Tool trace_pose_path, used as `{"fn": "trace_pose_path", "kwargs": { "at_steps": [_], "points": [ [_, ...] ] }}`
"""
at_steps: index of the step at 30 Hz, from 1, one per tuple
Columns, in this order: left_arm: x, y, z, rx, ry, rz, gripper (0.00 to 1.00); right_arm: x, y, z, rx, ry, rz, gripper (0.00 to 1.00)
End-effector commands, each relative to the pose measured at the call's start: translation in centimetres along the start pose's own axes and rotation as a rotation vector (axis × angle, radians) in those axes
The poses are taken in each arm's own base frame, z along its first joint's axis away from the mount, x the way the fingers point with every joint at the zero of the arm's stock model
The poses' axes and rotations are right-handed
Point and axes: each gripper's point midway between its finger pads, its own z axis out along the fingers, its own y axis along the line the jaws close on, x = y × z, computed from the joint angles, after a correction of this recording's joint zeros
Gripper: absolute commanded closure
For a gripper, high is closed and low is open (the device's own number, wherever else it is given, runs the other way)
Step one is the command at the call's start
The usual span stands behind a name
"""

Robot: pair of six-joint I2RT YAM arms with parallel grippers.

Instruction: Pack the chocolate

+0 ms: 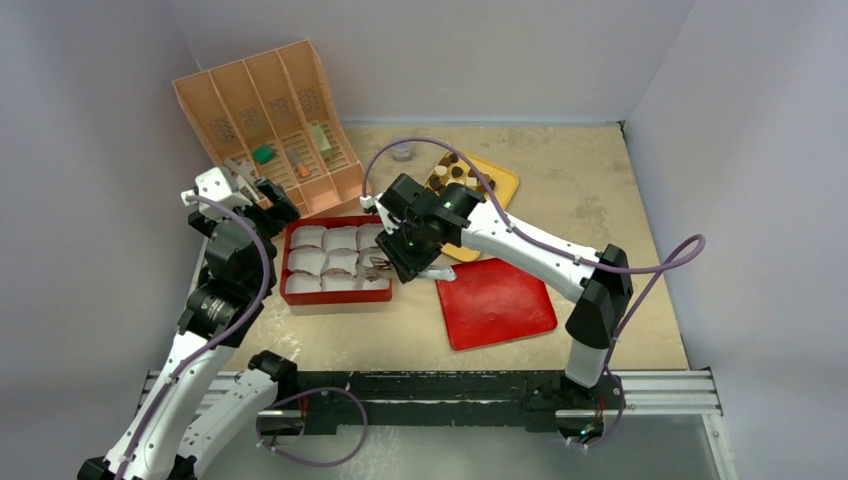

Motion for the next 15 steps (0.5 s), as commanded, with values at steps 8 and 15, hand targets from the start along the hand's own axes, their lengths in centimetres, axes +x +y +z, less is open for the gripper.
{"fn": "trace_pose_path", "kwargs": {
  "at_steps": [8,15],
  "points": [
    [-0.9,-0.1,-0.1,0.001,-0.032,-0.034,0.10,-0.9,0.9,-1.6,-0.018,-0.033,0.002,0.58],
    [-0.9,-0.1,-0.1,0.002,-0.031,-0.034,0.10,-0.5,1.2,-1.0,-0.021,-0.006,-0.005,0.56]
  ]
}}
